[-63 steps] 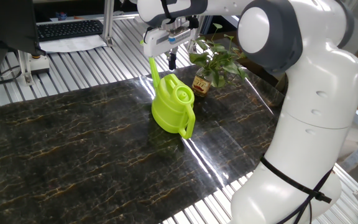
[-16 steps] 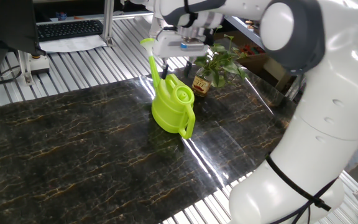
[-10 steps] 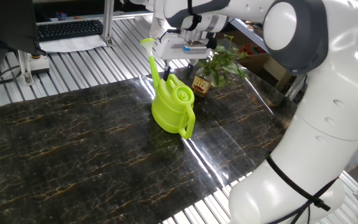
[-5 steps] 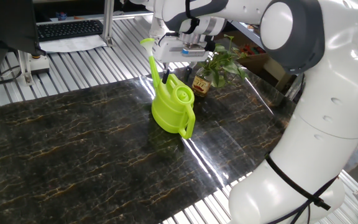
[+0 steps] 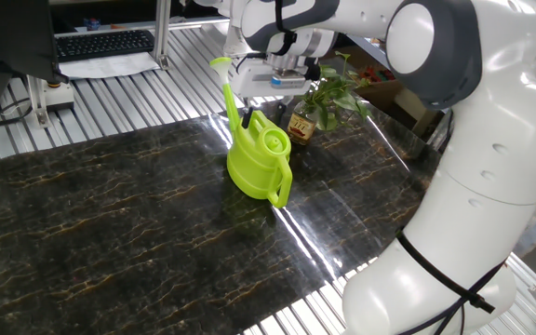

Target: Water the plant

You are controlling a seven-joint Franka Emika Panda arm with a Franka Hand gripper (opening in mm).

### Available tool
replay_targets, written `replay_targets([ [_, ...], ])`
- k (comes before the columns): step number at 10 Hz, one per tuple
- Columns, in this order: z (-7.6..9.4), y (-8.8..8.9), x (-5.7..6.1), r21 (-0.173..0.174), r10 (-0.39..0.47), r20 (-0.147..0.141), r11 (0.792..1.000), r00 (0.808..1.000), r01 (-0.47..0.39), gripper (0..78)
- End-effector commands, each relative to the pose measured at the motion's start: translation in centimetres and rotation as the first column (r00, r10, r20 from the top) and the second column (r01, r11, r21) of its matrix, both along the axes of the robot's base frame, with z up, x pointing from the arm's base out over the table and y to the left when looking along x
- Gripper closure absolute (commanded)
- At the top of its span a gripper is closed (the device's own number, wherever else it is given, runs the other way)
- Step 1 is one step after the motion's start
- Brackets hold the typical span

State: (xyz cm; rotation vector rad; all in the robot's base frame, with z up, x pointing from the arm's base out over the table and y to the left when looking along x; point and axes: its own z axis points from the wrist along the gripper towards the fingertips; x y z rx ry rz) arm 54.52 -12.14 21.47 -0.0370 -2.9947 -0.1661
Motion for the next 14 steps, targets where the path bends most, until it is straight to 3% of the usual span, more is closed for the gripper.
replay_targets([
  [1, 0.6, -0.4, 0.7, 0.003, 0.016, -0.001, 1.0, 1.0, -0.016, 0.2],
  [10, -0.2, 0.0, 1.4, 0.003, 0.02, -0.028, 1.0, 0.999, -0.02, 0.2],
  [14, -0.4, 0.1, 2.0, -0.032, 0.032, -0.037, 0.999, 0.999, -0.033, 0.2],
])
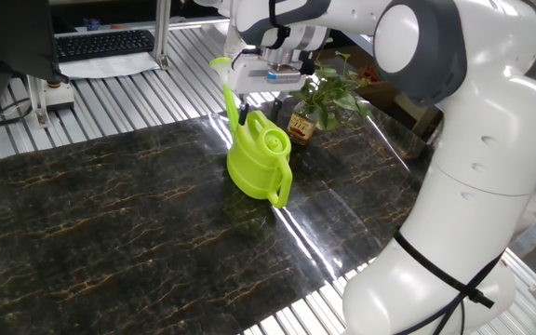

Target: Water the plant

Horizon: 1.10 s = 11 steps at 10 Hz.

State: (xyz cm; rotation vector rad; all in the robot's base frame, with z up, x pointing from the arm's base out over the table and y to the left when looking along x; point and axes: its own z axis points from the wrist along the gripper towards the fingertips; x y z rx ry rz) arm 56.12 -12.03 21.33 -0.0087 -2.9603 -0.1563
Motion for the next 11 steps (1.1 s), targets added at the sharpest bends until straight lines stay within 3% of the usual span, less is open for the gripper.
replay_targets([
  [1, -0.33, 0.02, 0.35, -0.035, 0.02, -0.003, 0.999, 1.0, -0.02, 0.2],
  [6, 0.08, -0.39, 0.25, -0.036, 0.028, -0.005, 0.999, 1.0, -0.028, 0.2],
  [7, 0.08, -0.39, 0.25, -0.036, 0.028, -0.005, 0.999, 1.0, -0.028, 76.4],
  [11, 0.08, -0.39, 0.25, -0.036, 0.028, -0.005, 0.999, 1.0, -0.028, 76.4],
])
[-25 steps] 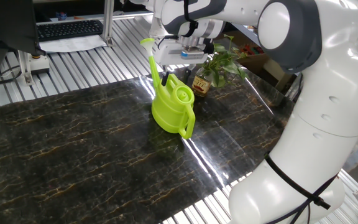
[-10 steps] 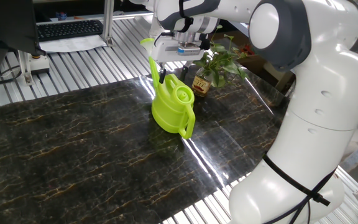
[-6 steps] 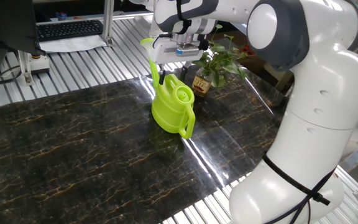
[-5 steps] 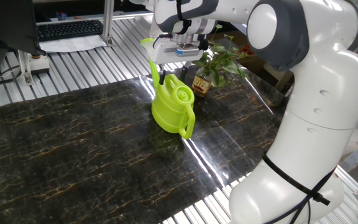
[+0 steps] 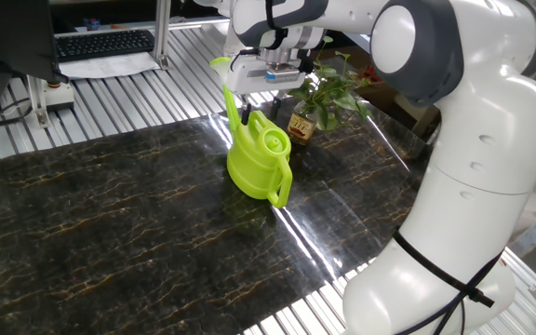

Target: Water the plant

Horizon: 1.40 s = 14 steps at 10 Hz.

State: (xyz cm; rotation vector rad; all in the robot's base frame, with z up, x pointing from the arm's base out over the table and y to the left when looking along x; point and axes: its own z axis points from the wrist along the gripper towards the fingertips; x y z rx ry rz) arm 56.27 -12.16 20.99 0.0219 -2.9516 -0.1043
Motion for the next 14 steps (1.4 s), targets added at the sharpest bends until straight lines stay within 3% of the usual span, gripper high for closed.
replay_targets([
  [1, 0.4, -0.3, 0.1, -0.004, 0.004, 0.005, 1.0, 1.0, -0.004, 76.4],
  [12, 0.4, -0.3, 0.1, -0.004, 0.004, 0.005, 1.0, 1.0, -0.004, 76.4],
  [13, 2.5, -0.1, -2.3, -0.048, -0.061, 0.173, 0.996, 0.983, 0.07, 76.4],
  [14, 2.5, -0.1, -2.3, -0.05, -0.06, 0.174, 0.996, 0.983, 0.07, 76.4],
])
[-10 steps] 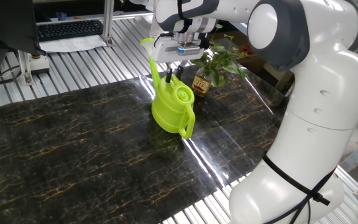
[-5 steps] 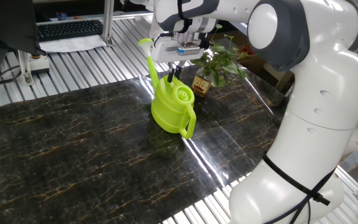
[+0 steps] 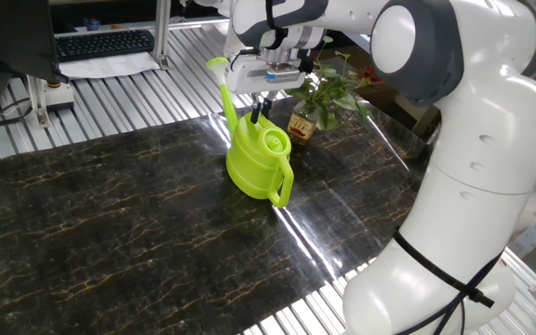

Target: Water the plant

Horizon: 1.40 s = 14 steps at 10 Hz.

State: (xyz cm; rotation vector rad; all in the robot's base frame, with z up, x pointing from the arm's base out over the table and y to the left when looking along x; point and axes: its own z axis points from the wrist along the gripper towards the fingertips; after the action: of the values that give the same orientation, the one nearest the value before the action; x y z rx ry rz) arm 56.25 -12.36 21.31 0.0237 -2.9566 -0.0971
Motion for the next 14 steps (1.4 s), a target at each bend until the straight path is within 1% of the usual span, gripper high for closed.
replay_targets([
  [1, 2.13, 0.11, -2.25, -0.047, -0.061, 0.169, 0.996, 0.984, 0.07, 76.4],
  [4, 2.12, 0.12, -2.25, -0.055, -0.056, 0.168, 0.996, 0.984, 0.066, 76.4],
  [5, 2.14, 0.11, -2.25, -0.06, -0.052, 0.161, 0.996, 0.986, 0.063, 76.4],
  [7, 2.19, 0.1, -2.24, -0.087, -0.044, 0.156, 0.995, 0.987, 0.058, 76.4],
  [11, 2.22, 0.09, -2.23, -0.098, -0.038, 0.133, 0.994, 0.99, 0.051, 76.4],
  [12, 2.38, 0.07, -2.21, -0.1, -0.037, 0.086, 0.994, 0.996, 0.046, 76.4],
  [13, 2.46, 0.06, -2.22, -0.101, -0.035, 0.066, 0.994, 0.997, 0.042, 76.4],
  [14, 2.47, 0.06, -2.21, -0.101, -0.035, 0.063, 0.994, 0.997, 0.042, 76.4],
])
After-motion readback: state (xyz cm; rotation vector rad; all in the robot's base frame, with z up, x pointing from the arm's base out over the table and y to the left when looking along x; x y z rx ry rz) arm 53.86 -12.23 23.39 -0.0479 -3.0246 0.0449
